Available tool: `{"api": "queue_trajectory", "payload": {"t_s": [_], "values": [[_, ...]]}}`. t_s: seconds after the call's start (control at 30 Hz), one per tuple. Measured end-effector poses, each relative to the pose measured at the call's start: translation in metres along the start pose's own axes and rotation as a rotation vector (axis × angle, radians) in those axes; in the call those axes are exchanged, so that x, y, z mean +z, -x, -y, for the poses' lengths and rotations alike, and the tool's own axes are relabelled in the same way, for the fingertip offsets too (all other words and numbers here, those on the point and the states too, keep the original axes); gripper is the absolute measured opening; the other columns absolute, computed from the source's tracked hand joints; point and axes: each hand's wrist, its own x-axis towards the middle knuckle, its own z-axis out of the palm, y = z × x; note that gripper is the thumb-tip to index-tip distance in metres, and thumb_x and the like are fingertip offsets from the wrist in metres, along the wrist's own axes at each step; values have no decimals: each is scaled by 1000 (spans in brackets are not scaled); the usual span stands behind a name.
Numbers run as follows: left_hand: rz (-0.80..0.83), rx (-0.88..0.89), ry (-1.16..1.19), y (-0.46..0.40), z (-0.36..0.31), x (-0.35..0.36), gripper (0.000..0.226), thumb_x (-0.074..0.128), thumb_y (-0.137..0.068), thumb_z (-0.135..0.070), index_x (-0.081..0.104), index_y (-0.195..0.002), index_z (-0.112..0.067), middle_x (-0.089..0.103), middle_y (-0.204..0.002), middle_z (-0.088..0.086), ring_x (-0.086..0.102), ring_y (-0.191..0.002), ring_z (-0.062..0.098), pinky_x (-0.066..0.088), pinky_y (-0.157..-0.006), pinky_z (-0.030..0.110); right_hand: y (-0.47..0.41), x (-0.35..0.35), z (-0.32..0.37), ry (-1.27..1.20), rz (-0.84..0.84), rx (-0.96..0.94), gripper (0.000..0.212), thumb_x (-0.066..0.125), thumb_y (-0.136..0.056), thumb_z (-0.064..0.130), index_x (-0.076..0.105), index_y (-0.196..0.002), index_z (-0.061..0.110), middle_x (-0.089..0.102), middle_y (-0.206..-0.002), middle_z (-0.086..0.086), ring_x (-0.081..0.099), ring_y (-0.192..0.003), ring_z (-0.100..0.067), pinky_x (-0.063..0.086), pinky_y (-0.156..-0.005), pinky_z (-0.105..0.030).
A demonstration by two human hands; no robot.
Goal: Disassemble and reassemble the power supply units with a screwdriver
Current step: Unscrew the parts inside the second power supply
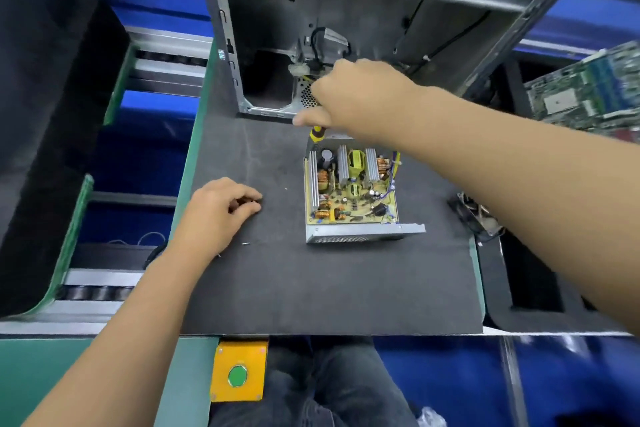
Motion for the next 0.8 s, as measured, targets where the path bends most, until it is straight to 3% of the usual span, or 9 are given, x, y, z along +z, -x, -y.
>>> {"api": "queue_trajectory", "payload": {"t_s": [0.07,0.17,0.27,0.37,0.43,0.5,0.57,0.7,0.8], "values": [[-5,-13,5,0,-3,1,17,80,-82,-8,78,-98,-14,67,-88,3,61,-77,23,52,-86,43,-1,4,0,52,-45,-3,61,30,-98,63,47,-79,8,40,-78,-5,48,-82,-33,33,-67,-39],[-19,-23,-14,1,-8,0,21,78,-84,-10,75,-105,-14,68,-92,3,59,-82,24,50,-90,43,-4,13,-1,-22,3,-43,35,39,-100,40,48,-114,10,47,-112,-14,56,-96,-39,40,-72,-41],[-11,-10,15,3,-14,-1,34,80,-83,-19,71,-116,-19,67,-100,-5,55,-92,19,47,-93,35,-5,16,-4,-82,28,-76,21,47,-99,32,42,-99,12,51,-100,-15,51,-73,-33,37,-61,-37],[112,-40,149,3,-25,0,86,91,-66,-40,50,-141,-30,57,-115,-26,49,-113,7,36,-97,10,0,13,-4,26,-46,1,53,43,-97,58,38,-73,11,34,-71,-5,38,-62,-26,30,-58,-35],[254,-35,179,2,-33,4,134,93,-44,-59,22,-155,-37,46,-138,-24,37,-135,6,30,-110,18,2,15,-4,39,-77,36,59,32,-95,67,38,-75,12,38,-77,-7,42,-69,-28,33,-64,-38],[357,4,139,-1,-47,10,163,88,-28,-74,-11,-154,-45,22,-160,-18,18,-149,9,22,-119,36,1,21,-5,-57,-29,4,48,29,-99,58,46,-104,13,50,-104,-16,55,-88,-37,38,-73,-41],[392,80,125,-6,-61,18,170,88,-25,-76,-29,-146,-51,0,-164,-23,5,-151,7,15,-119,38,0,25,-6,-211,-7,-93,35,36,-101,39,40,-123,11,45,-122,-17,57,-97,-36,43,-80,-44],[371,113,184,-15,-69,29,170,90,-32,-74,-30,-148,-44,-18,-160,-29,-5,-153,5,14,-124,44,5,28,-11,-93,-124,-277,19,46,-98,12,50,-116,13,47,-118,-9,51,-80,-26,37,-69,-34],[340,235,312,-19,-71,29,162,93,-42,-66,-22,-153,-40,-10,-158,-37,0,-147,-11,21,-117,16,5,34,-15,79,-220,-283,22,48,-102,15,57,-121,23,51,-116,-5,45,-79,-23,34,-68,-32]]}}
